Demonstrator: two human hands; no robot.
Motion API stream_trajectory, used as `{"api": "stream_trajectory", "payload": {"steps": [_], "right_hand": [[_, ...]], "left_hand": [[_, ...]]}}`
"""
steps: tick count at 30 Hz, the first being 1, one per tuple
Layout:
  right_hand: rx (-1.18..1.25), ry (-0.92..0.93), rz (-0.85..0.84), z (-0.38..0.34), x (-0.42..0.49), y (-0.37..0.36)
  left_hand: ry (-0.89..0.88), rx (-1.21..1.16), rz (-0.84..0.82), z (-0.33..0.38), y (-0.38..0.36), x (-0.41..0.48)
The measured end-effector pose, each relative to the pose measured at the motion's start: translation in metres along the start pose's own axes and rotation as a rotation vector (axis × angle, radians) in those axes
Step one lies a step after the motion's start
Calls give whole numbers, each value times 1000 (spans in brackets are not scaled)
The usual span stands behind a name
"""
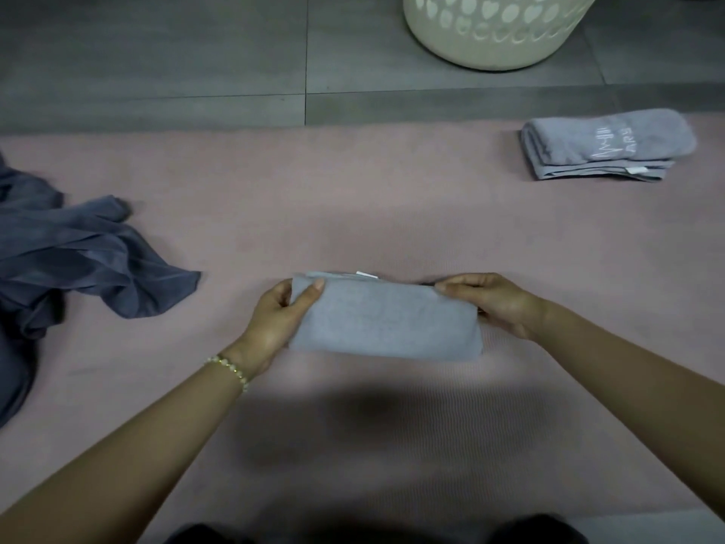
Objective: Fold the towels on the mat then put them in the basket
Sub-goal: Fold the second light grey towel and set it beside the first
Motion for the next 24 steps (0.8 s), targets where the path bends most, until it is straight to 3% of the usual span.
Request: {"api": "stream_trajectory", "payload": {"steps": [4,8,18,22,24], "right_hand": [[154,213,395,15,-21,-14],[-7,381,691,24,-27,-38],[-394,281,683,30,-13,-20],[-642,553,764,7,-16,-17],[-708,656,670,-9,-10,-28]], "left_hand": [[-112,16,151,2,-10,7],[-180,113,212,0,-13,15],[-111,354,285,-5,-6,22],[-14,518,269,-3,3,21],[29,570,219,1,10,22]]}}
Point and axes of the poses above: each hand's wrist, its own x-axis towards the middle knuckle, its own y-axis out of the back of the hand, z = x × y, the point moved 4 cm from there along x, towards the middle knuckle, and after that the axes turned 2 degrees about -y, right-handed, at the moved point
